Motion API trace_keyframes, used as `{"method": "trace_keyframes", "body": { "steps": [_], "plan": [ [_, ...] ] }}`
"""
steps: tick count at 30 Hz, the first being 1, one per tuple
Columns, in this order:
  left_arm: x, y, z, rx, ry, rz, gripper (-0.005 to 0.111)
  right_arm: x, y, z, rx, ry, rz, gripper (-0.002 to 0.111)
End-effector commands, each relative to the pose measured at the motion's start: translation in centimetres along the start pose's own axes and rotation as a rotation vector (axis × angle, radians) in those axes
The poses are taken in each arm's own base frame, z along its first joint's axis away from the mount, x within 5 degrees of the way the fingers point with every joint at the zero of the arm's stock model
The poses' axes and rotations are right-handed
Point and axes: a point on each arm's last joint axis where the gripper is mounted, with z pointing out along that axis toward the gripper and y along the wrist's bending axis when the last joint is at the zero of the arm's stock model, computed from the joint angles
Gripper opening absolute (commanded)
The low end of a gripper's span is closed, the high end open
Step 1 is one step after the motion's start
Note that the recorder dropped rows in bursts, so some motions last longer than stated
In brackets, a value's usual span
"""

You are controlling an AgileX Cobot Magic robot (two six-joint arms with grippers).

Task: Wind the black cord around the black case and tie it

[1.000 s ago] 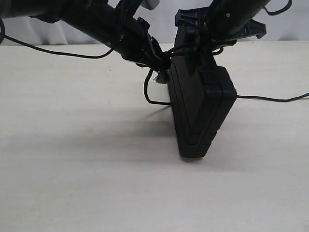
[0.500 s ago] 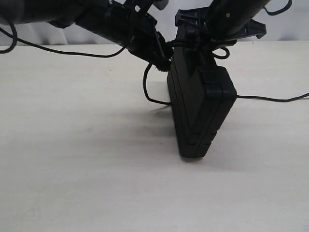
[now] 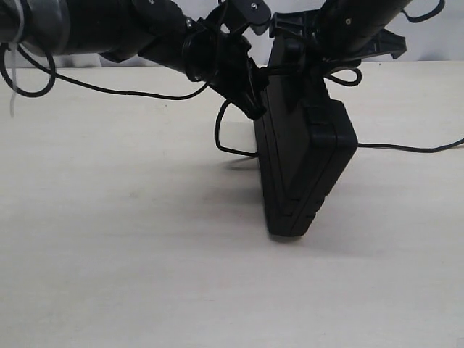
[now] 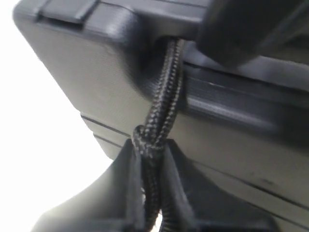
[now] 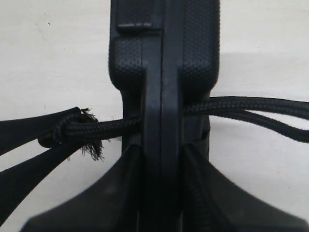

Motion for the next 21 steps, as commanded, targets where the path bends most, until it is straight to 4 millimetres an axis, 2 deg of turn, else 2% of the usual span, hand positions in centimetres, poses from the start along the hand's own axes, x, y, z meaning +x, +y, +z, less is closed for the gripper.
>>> {"method": "trace_keyframes", "body": {
  "steps": [1,9,21],
  "plan": [
    [-1.05,-0.81,0.06,-0.012,-0.039,-0.003,0.0,0.1,0.4,-0.05,-0.017,-0.002,-0.007,0.004],
    [-1.16,-1.47,0.17,0.019,-0.031,0.032,0.0,0.1,0.4,-0.05,-0.017,-0.002,-0.007,0.004],
    [-0.89,-0.89,0.02,0.013,-0.029,0.012,0.0,0.1,0.4,-0.05,-0.017,-0.002,-0.007,0.004]
  ]
}}
